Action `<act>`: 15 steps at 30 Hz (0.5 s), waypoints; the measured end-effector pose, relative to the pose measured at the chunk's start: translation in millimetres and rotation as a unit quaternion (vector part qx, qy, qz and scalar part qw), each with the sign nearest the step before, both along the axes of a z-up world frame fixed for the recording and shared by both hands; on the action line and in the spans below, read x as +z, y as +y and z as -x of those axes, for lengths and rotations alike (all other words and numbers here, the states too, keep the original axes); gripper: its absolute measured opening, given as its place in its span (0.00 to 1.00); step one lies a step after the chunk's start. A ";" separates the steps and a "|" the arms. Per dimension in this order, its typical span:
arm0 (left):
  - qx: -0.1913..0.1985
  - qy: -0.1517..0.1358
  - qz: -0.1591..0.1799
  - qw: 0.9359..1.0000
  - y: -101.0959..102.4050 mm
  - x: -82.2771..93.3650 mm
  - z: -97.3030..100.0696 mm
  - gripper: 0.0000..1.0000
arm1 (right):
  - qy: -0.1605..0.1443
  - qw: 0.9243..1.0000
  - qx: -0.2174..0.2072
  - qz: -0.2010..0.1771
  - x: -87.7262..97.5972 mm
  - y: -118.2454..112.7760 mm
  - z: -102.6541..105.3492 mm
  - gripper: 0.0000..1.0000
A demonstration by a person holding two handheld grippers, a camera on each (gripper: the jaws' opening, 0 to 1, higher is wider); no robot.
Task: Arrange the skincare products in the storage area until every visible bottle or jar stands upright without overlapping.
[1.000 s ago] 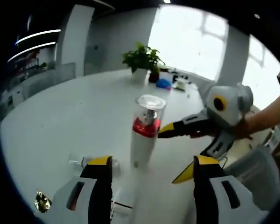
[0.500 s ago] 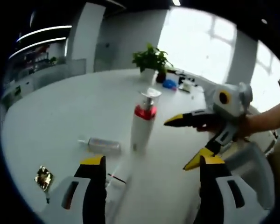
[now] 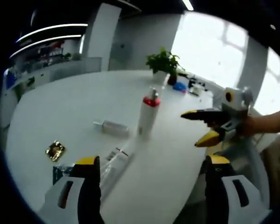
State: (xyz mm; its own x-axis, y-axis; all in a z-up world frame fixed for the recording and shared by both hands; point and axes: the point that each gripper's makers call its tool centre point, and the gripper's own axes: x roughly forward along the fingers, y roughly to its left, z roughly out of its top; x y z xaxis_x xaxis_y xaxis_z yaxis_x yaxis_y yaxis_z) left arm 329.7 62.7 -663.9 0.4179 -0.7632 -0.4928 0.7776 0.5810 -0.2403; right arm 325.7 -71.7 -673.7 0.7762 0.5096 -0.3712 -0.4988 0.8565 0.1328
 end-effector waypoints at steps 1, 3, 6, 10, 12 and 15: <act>0.003 -0.001 0.000 1.000 2.7 0.7 1.8 0.92 | 0.001 1.000 -0.006 -0.008 1.9 0.2 2.2 0.79; 0.015 -0.002 0.004 1.000 9.4 2.3 5.7 0.93 | 0.000 1.000 -0.009 -0.010 3.4 1.2 4.9 0.79; 0.027 0.000 0.004 1.000 17.3 2.6 10.9 0.95 | -0.001 1.000 -0.011 -0.012 5.8 2.7 8.1 0.79; 0.050 0.001 0.003 0.999 35.2 2.6 18.1 0.97 | -0.007 1.000 -0.016 -0.012 13.5 -0.4 10.9 0.79; 0.060 0.002 0.004 0.998 43.8 2.6 20.7 0.97 | -0.010 1.000 -0.021 -0.013 16.5 -2.4 12.3 0.79; 0.075 0.004 0.004 0.997 56.0 0.7 23.6 0.97 | -0.011 0.999 -0.026 -0.016 18.8 -2.4 15.2 0.79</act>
